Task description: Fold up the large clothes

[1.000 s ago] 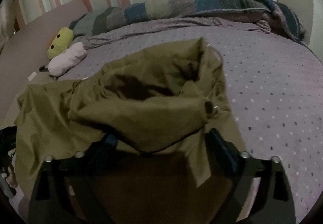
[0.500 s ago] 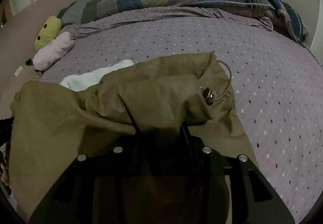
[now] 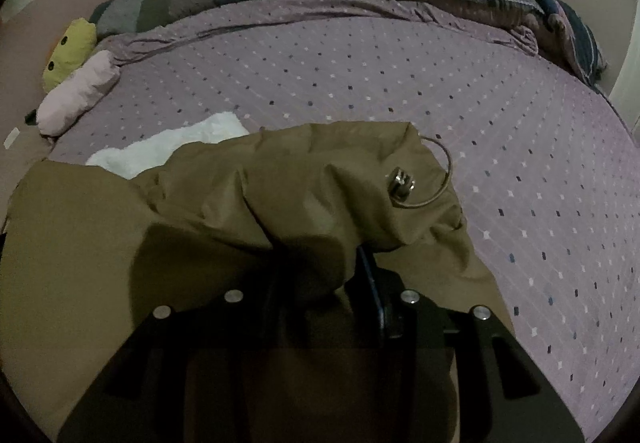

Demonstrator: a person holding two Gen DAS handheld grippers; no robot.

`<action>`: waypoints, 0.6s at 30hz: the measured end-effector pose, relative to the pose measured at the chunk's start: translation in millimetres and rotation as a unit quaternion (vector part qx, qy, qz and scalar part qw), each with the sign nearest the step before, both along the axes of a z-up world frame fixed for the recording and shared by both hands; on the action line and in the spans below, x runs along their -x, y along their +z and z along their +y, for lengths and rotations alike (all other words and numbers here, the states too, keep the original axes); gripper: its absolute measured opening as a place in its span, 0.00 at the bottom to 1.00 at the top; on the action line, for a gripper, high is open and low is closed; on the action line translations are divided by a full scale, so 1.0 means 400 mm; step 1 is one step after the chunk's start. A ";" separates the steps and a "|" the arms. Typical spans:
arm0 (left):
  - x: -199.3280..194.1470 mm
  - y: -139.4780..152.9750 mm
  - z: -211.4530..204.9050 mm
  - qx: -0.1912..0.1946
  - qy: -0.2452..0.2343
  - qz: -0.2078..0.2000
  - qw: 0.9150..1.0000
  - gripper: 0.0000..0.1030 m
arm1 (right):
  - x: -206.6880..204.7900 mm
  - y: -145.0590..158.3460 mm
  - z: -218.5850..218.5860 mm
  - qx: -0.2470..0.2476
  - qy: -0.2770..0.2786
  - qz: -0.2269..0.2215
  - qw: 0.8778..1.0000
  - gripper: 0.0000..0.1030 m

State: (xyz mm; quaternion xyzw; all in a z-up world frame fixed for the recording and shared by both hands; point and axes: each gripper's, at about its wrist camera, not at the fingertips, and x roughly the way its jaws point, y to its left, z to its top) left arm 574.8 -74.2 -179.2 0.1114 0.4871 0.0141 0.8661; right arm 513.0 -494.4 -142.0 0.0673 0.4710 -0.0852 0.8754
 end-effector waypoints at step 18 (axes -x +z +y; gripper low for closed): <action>0.065 0.079 0.026 0.015 -0.010 -0.034 0.999 0.45 | 0.075 0.079 -0.049 -0.071 0.002 -0.091 0.993 0.72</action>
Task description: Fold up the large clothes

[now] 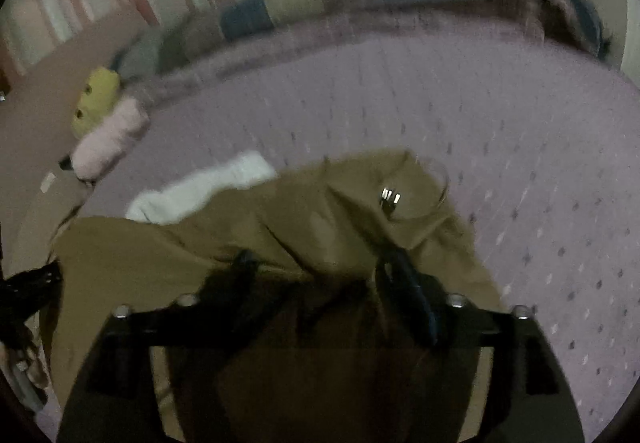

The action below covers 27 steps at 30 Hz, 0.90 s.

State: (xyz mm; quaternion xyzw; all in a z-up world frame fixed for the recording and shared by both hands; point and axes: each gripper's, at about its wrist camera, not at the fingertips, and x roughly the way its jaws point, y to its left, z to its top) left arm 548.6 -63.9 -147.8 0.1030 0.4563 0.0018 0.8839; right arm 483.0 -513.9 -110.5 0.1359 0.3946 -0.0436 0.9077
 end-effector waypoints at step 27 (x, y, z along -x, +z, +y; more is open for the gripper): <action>0.036 0.019 -0.177 0.017 0.008 -0.134 0.991 0.71 | 0.010 0.050 0.253 0.104 -0.033 -0.160 0.981 0.82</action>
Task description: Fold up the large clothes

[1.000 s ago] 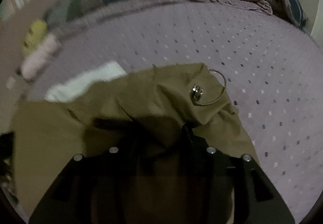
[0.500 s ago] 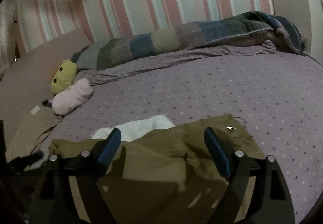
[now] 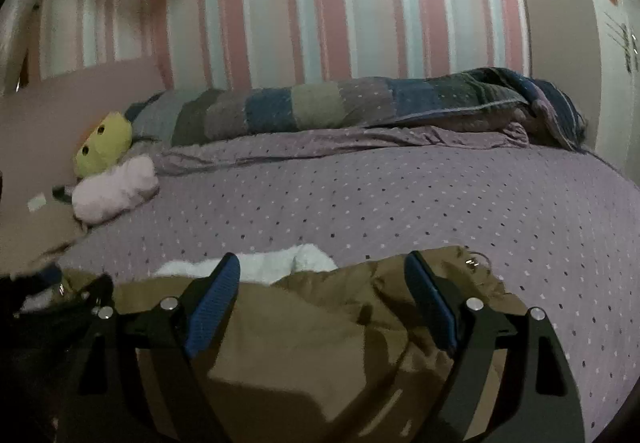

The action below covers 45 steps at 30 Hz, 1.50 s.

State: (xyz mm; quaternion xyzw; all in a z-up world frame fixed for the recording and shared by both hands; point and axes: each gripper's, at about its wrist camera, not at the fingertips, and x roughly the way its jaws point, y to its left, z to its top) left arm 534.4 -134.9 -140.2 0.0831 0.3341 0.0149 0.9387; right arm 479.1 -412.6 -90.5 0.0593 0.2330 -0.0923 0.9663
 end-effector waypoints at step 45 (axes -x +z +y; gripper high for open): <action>-0.259 -0.146 0.127 0.073 0.026 -0.040 0.996 0.88 | -0.372 -0.208 -0.060 -0.038 0.064 0.107 0.991 0.99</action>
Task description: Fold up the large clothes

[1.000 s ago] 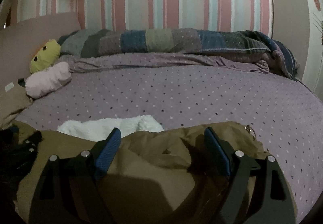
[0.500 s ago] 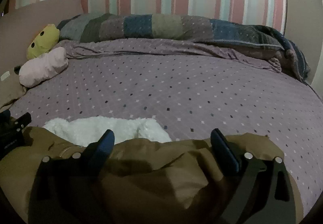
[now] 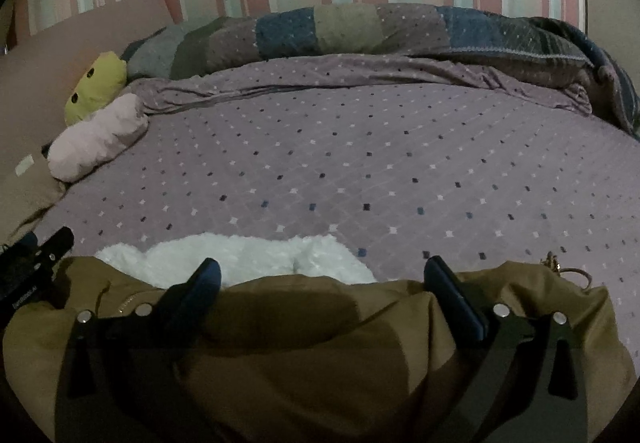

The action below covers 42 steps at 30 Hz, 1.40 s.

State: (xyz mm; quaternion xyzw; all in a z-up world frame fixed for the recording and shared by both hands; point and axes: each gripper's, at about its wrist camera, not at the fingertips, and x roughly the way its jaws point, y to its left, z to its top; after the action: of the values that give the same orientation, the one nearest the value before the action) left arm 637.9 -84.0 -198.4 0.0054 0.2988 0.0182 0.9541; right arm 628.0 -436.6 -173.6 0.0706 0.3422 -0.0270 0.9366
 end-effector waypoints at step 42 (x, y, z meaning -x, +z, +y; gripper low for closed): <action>-0.027 -0.030 0.014 0.049 -0.018 -0.015 0.999 0.97 | -0.031 -0.040 -0.033 -0.067 0.014 0.011 0.998 0.99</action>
State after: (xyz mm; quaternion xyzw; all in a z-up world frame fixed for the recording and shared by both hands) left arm 648.8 -78.3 -210.5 -0.0362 0.2853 -0.0136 0.9576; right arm 640.6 -449.9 -189.6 0.1285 0.3542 0.0089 0.9263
